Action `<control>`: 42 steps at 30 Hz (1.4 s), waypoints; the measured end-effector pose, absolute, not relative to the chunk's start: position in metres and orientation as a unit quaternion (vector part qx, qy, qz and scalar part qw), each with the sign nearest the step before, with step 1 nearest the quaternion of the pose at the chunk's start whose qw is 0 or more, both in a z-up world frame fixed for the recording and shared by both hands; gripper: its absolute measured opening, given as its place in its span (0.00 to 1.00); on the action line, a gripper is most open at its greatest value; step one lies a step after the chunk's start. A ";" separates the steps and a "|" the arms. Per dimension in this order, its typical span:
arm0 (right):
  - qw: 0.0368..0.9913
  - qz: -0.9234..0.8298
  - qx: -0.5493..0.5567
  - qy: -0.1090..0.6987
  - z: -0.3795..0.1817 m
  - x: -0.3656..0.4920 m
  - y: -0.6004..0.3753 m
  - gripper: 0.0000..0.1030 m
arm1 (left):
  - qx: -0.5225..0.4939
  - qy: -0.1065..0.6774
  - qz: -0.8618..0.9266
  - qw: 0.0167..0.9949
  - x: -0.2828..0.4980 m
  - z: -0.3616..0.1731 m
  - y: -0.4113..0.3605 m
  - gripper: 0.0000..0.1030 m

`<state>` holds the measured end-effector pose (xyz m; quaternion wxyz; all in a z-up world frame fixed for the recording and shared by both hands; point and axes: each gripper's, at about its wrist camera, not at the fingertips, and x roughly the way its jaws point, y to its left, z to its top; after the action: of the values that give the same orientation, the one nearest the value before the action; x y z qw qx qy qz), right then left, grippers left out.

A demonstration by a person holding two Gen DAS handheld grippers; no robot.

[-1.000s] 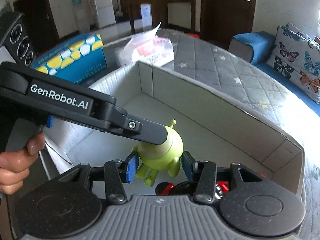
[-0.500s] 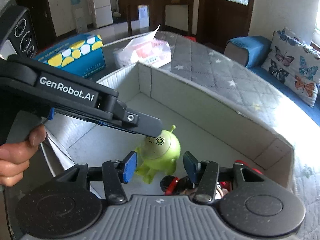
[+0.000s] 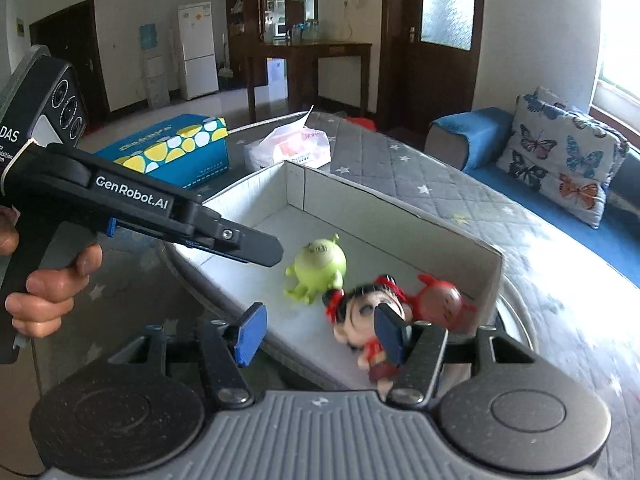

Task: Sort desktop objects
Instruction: 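Carry the green alien with the left tool into the box and release, then move the left tool to the white plush rabbit and close on it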

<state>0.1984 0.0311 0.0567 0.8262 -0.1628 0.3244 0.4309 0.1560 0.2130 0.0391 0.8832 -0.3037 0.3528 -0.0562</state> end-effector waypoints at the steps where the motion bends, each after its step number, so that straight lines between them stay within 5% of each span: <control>1: 0.828 0.430 -0.162 0.323 0.057 0.194 0.026 0.59 | -0.300 0.354 -0.060 0.884 0.151 0.039 0.208 0.38; 17: 0.836 0.403 -0.163 0.334 0.022 0.136 -0.036 0.76 | -0.251 0.391 -0.118 0.878 0.105 0.018 0.139 0.38; 42: 0.834 0.413 -0.157 0.332 0.002 0.115 -0.044 0.78 | -0.165 0.399 -0.154 0.889 0.107 0.013 0.117 0.38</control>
<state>0.1148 -0.0435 0.0016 0.8335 -0.1573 0.3318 0.4127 0.1072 0.1169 0.0132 0.8886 -0.1653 0.3992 -0.1541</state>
